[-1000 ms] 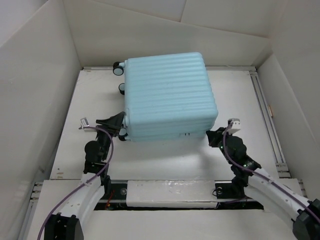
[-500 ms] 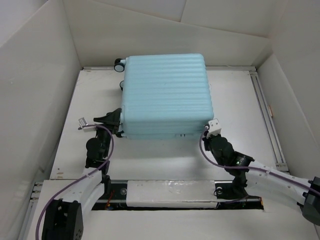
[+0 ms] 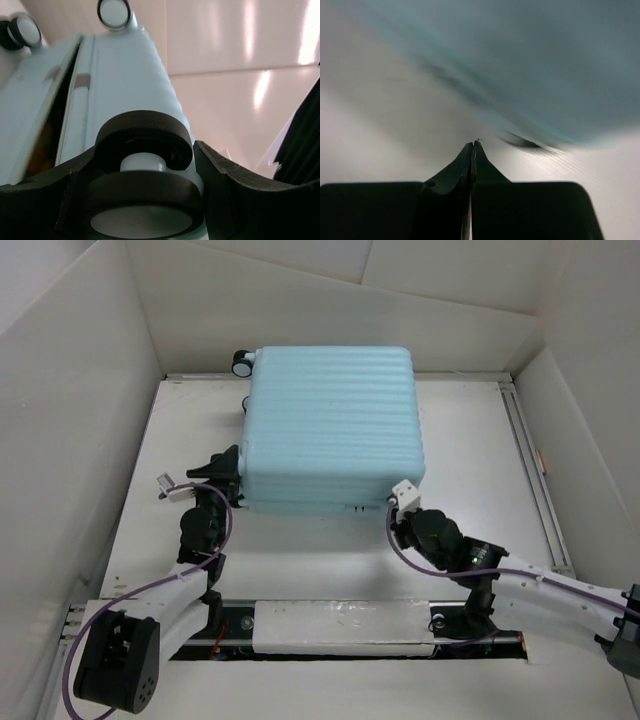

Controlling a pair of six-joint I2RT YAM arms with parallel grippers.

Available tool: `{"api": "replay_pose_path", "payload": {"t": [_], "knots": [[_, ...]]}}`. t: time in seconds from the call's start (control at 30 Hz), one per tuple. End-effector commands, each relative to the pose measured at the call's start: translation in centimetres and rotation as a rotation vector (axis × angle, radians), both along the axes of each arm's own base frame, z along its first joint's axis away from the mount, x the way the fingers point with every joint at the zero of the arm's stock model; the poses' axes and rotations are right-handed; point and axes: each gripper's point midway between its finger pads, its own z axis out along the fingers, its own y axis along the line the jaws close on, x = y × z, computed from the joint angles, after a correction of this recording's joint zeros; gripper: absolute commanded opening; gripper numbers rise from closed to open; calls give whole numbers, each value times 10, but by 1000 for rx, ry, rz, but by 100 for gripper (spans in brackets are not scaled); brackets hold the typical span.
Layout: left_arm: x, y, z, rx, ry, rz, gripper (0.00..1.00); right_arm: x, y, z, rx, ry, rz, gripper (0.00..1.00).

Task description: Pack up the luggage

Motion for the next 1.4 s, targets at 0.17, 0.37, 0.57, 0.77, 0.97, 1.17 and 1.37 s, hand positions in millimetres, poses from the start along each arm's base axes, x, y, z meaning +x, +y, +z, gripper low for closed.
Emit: {"api": "replay_pose_path", "payload": {"t": [0.17,0.37,0.57,0.77,0.97,1.17,1.37], "knots": [[-15,-82,7,311,17,-393,0,-111,83,157,574,-81,680,0],[-15,-80,11,318,12,-380,0,-77,50,118,537,14,356,9],[-15,-76,-1,383,50,-364,0,-38,-18,85,605,32,-163,43],[-7,-70,5,446,73,-322,0,-35,-47,66,751,39,-344,60],[8,-66,-1,422,88,-367,0,-29,-59,64,769,15,-431,66],[14,-55,-2,391,95,-358,0,-7,-72,43,667,-12,-583,72],[14,-48,6,374,78,-350,0,35,-83,23,569,-10,-575,75]]}}
